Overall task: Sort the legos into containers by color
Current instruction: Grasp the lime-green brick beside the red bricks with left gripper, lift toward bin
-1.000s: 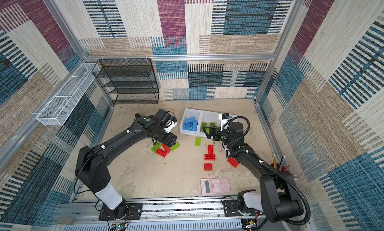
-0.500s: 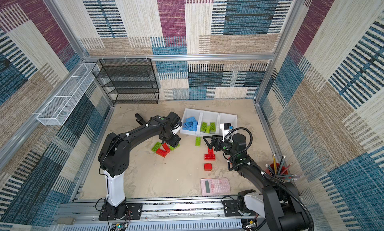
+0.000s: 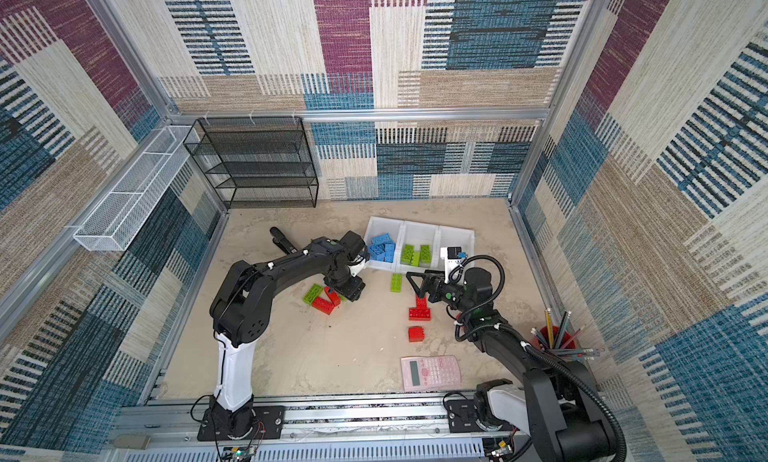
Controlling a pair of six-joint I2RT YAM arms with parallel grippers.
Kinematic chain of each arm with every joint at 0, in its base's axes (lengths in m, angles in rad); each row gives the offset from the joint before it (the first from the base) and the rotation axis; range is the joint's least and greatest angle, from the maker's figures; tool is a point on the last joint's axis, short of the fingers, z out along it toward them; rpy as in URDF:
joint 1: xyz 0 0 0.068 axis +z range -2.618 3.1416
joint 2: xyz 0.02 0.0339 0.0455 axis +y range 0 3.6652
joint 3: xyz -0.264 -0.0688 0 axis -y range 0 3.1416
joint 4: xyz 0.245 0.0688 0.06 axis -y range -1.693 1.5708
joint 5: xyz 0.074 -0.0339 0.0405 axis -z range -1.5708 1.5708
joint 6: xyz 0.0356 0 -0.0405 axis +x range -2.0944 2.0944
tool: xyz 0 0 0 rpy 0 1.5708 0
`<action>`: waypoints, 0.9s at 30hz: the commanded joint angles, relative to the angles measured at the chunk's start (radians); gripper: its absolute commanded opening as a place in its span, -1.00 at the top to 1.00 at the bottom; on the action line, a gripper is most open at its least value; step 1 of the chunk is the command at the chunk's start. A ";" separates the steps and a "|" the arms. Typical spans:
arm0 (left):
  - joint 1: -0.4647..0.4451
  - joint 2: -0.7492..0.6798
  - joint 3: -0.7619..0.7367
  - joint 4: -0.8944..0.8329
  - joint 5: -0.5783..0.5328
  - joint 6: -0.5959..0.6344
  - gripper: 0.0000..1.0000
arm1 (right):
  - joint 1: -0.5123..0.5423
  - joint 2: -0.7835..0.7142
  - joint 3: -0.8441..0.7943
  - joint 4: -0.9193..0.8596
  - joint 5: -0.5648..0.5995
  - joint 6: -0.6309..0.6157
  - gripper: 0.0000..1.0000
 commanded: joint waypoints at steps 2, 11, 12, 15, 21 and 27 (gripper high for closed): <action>-0.004 -0.005 -0.032 0.027 0.047 -0.017 -0.31 | 0.001 0.001 -0.004 0.037 0.000 0.003 -0.79; -0.008 -0.012 -0.047 0.035 0.043 -0.036 0.05 | 0.001 0.004 -0.001 0.035 -0.002 0.005 -0.79; -0.008 -0.011 -0.043 0.035 0.041 -0.035 0.12 | 0.001 0.004 0.000 0.033 -0.001 0.004 -0.79; -0.008 -0.013 -0.030 0.032 0.031 -0.042 0.30 | 0.001 -0.003 0.001 0.026 0.000 0.003 -0.79; -0.013 -0.046 0.013 0.032 0.041 -0.065 0.35 | 0.001 -0.024 0.004 0.016 0.002 -0.002 -0.80; -0.016 -0.082 0.099 0.033 0.087 -0.088 0.35 | 0.002 -0.050 0.015 -0.013 0.009 -0.003 -0.80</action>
